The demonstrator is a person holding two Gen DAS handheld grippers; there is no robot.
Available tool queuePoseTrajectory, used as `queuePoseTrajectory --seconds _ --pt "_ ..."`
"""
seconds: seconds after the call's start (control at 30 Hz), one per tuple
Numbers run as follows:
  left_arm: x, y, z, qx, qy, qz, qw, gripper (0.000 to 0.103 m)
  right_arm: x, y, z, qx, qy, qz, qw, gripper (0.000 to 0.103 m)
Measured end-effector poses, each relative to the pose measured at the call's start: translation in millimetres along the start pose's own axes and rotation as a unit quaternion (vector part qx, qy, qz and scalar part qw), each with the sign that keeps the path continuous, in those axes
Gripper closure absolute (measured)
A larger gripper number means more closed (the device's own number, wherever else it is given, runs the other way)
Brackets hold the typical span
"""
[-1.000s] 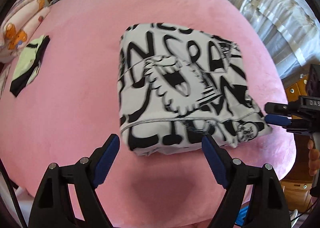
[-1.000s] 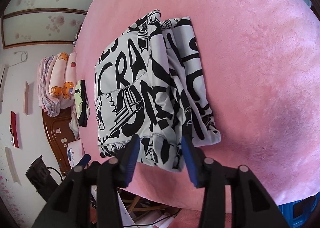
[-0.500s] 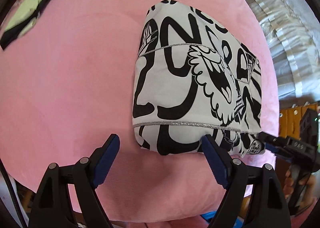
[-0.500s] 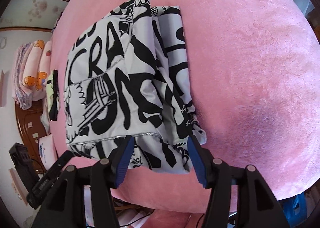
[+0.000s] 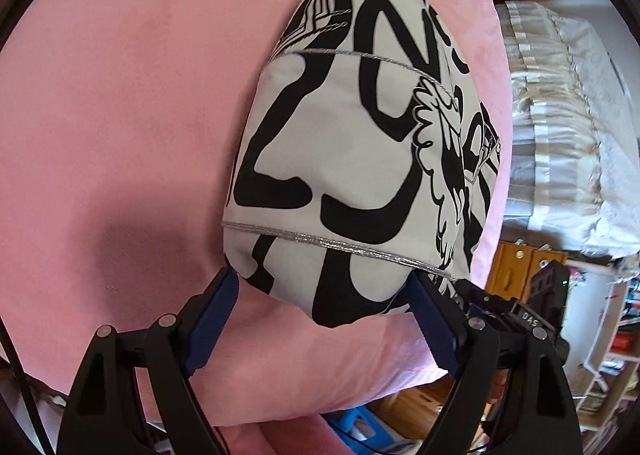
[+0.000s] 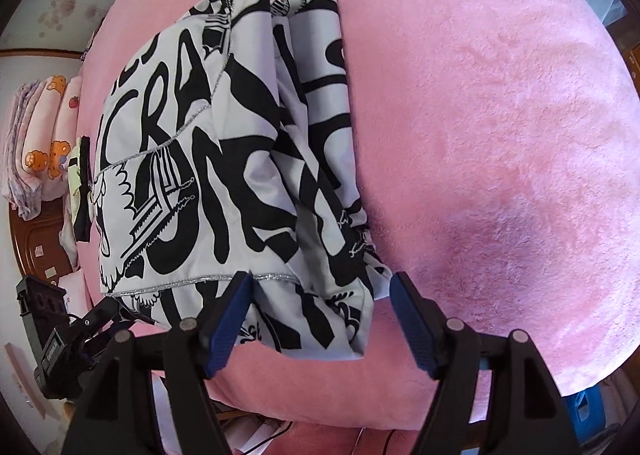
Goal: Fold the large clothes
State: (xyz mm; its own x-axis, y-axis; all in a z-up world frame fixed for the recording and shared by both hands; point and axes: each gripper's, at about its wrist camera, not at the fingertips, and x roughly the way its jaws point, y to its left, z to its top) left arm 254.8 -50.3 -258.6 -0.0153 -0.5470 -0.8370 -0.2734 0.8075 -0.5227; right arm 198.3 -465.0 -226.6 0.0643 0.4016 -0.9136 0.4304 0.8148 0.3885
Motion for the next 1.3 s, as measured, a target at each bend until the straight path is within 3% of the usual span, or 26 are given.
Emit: queuePoseTrajectory --seconds 0.27,0.37,0.43,0.47,0.6,0.87,1.03,1.3 --pt "18.3 12.1 -5.4 -0.049 0.015 -0.044 0.9977 0.019 9.8 -3.9 4.3 0.014 0.02 0.007 1.0 0.032" --pt "20.5 12.1 -8.8 -0.061 0.01 -0.05 0.9968 0.025 11.2 1.2 3.5 0.006 0.017 0.011 1.0 0.04" --pt "21.4 11.8 -11.2 -0.065 0.005 -0.052 0.9965 0.034 12.1 7.1 1.0 0.002 0.015 0.011 1.0 0.045" --pt "21.1 11.6 -12.2 -0.068 0.003 -0.058 0.996 0.046 11.7 8.1 0.3 0.001 0.014 0.012 1.0 0.047" --pt "20.0 9.4 -12.3 -0.085 -0.013 -0.024 0.996 0.06 8.8 7.7 -4.8 0.001 0.004 0.021 1.0 0.056" --pt "44.5 19.6 -5.9 -0.124 -0.001 0.006 0.9922 0.061 18.1 23.2 -6.0 -0.021 -0.003 -0.017 1.0 0.064" --pt "59.1 18.4 -3.7 -0.105 -0.003 0.022 0.9943 0.06 30.5 34.3 -6.6 -0.021 -0.016 -0.045 0.999 0.068" --pt "84.4 14.7 6.3 -0.114 0.006 0.029 0.9931 0.06 55.4 50.8 -6.1 -0.025 -0.028 -0.091 0.995 0.068"
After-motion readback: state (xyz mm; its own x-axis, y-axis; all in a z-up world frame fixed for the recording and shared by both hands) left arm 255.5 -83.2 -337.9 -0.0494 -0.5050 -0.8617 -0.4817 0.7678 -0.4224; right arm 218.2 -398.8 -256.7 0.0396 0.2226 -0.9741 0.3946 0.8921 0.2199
